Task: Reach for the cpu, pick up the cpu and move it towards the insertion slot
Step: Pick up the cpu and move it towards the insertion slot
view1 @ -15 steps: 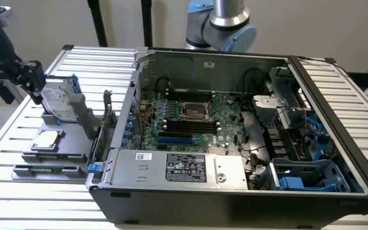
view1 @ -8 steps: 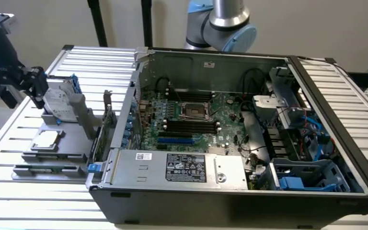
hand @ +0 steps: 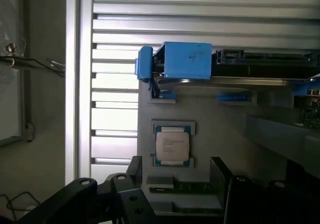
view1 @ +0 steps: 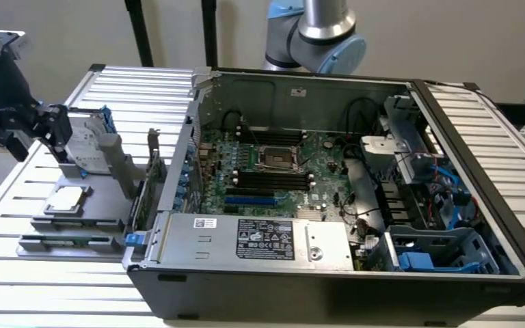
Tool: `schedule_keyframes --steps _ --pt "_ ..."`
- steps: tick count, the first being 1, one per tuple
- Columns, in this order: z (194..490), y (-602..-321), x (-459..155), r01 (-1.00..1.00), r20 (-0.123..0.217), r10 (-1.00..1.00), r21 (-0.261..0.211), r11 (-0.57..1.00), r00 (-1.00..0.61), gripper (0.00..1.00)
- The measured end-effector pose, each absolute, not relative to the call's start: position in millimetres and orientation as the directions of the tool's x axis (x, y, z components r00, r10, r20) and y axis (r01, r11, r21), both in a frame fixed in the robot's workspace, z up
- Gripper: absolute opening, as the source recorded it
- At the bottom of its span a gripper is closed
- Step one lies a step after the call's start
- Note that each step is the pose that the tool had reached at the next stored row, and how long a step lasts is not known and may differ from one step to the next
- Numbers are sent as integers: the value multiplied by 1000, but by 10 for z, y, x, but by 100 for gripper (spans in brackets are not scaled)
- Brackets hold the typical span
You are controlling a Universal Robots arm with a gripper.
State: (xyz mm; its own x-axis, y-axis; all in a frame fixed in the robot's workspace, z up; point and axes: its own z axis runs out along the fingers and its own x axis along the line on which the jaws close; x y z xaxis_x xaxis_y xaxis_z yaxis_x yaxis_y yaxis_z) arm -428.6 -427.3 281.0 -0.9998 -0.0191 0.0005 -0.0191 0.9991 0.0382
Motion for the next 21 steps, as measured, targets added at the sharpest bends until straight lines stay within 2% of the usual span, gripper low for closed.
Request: schedule_keyframes --steps 21 --pt "2428 -4344 -4281 -19 1 -19 38 999 -1000 65"
